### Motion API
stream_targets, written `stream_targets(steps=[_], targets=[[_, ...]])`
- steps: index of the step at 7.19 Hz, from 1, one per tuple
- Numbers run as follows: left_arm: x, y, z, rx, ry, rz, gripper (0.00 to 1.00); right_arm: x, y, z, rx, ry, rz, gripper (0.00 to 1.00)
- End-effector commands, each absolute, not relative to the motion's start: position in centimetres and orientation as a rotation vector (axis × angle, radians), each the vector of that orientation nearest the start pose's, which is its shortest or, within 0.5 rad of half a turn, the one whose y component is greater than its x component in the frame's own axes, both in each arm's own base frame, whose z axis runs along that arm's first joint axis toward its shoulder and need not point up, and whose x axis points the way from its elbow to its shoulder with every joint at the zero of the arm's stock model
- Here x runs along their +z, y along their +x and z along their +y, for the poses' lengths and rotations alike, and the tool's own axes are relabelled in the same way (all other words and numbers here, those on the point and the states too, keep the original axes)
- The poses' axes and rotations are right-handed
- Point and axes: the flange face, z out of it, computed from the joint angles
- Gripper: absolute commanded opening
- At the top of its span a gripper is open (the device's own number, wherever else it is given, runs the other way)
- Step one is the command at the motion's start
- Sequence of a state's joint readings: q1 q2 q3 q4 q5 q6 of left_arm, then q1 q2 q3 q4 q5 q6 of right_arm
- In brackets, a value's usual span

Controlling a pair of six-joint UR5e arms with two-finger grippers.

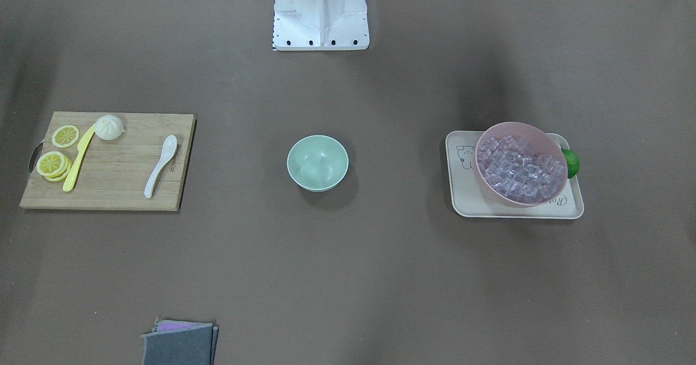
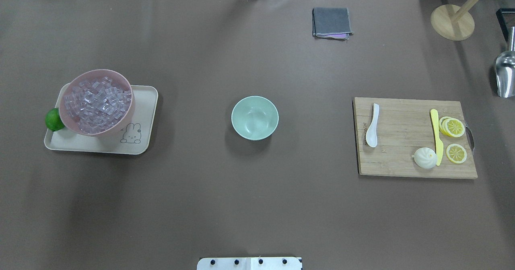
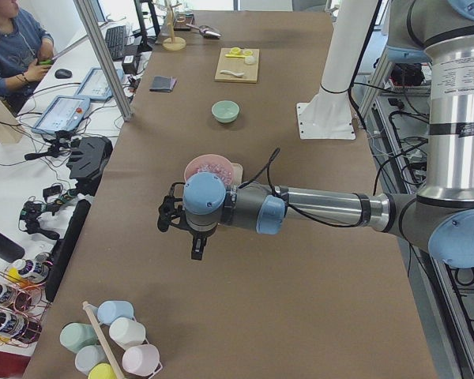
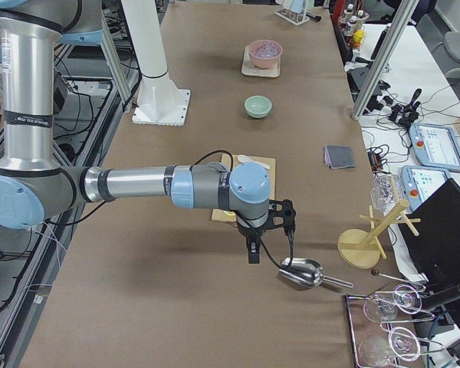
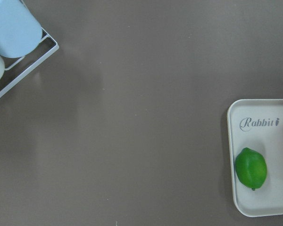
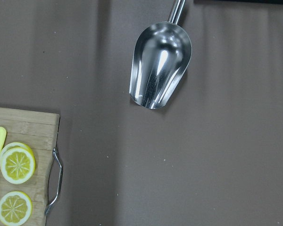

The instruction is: Put spoon and ice into bowl

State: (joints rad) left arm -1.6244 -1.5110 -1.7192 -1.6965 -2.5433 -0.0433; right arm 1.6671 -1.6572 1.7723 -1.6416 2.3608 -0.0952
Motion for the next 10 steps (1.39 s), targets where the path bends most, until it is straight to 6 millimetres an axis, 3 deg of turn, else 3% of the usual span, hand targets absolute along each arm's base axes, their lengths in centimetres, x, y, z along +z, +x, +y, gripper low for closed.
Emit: stream_targets(steps=[1, 4, 8, 10], targets=[[57.6, -7.6, -46.9, 0.036, 0.229, 0.963, 0.98, 60.2, 10.5, -45.2, -0.020, 0.124, -0.780, 1.00], [58.7, -7.8, -45.5, 0.025, 0.224, 0.965, 0.98, 60.0, 10.5, -45.4, -0.019, 0.128, -0.781, 1.00], [58.0, -7.4, -44.6, 0.006, 0.237, 0.972, 0.98, 60.0, 10.1, -44.8, -0.020, 0.127, -0.832, 1.00], [58.7, -7.1, -43.6, 0.010, 0.236, 0.980, 0.98, 59.8, 9.8, -44.9, -0.022, 0.128, -0.872, 1.00]])
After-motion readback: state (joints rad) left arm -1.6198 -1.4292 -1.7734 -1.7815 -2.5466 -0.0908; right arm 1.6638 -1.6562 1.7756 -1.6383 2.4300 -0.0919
